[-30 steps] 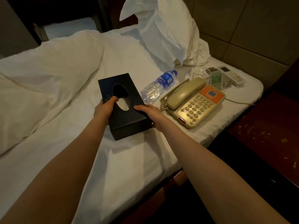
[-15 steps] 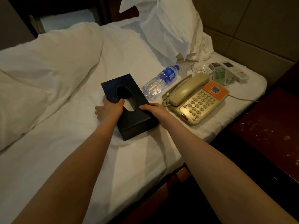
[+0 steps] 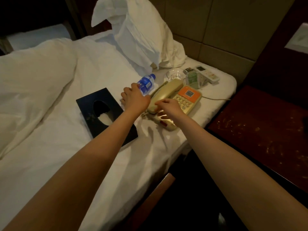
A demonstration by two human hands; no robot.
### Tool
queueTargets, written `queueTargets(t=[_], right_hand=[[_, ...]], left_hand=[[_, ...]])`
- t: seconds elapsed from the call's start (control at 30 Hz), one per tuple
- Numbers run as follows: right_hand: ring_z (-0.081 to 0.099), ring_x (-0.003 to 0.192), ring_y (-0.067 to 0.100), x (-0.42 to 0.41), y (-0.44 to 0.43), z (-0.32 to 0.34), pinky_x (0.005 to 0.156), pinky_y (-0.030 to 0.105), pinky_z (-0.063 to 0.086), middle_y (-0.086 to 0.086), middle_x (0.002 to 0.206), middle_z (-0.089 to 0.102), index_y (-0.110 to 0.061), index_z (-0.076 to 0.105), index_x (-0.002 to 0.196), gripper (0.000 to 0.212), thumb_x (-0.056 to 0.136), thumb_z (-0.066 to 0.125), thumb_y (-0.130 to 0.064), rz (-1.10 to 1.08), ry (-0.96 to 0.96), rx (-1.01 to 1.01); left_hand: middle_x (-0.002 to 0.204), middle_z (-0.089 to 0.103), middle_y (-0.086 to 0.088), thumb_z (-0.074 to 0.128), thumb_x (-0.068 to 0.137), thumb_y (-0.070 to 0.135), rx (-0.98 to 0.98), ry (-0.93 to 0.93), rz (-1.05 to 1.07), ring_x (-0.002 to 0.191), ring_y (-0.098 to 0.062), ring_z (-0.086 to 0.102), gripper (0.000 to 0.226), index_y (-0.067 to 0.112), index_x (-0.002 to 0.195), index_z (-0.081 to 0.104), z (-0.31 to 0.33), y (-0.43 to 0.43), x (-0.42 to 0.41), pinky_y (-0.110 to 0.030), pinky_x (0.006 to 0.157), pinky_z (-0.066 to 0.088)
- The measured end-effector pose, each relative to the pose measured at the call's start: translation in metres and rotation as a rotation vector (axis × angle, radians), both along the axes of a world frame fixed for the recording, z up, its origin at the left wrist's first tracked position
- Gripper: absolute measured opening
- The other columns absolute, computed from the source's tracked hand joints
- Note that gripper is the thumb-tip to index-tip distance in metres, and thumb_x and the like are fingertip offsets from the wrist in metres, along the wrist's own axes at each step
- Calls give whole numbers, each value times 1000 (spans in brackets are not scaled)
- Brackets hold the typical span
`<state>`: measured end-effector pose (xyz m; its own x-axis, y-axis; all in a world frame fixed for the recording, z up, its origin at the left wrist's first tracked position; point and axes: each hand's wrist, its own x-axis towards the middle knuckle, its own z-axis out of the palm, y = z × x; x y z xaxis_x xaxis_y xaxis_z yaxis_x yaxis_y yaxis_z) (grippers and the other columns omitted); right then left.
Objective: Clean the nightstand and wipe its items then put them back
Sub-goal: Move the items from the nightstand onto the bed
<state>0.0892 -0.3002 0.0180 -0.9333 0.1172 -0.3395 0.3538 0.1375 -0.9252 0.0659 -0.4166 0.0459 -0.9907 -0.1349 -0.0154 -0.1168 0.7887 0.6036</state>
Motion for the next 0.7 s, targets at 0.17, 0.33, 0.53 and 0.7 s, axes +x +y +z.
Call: queueTargets(t=[0.17,0.33,0.53,0.7], right_hand=[[56,55,16,7,64,9,49,24,46,4,70,59,-9,58,90,8,91,54,-15,-260,-23,-125],[54,56,16,21,124,12,50,24,46,5,70,57,-8,59,88,8,92,52,-11,-438,-6,-153],[52,49,14,53,200,7,37,19,40,6,67,58,-8,60,80,12,90,54,-11,-644,-12,-156],[55,55,14,95,272,-4,46,23,46,5,71,60,-9,62,92,14,94,49,-10,-834,-15,-126]], left_hand=[[139,37,-16,55,87,29,141,-20,-170,130,-34,33,52,14,134,38,14,69,4,-39,106,30],[132,45,-15,53,85,25,221,-47,-272,120,-33,46,45,14,127,44,17,129,15,-41,102,40],[126,49,-12,54,85,22,223,-105,-458,116,-31,50,39,13,122,47,7,203,35,-32,93,40],[121,57,-10,54,87,22,300,-191,-580,99,-25,59,32,14,118,49,1,280,62,-30,82,44]])
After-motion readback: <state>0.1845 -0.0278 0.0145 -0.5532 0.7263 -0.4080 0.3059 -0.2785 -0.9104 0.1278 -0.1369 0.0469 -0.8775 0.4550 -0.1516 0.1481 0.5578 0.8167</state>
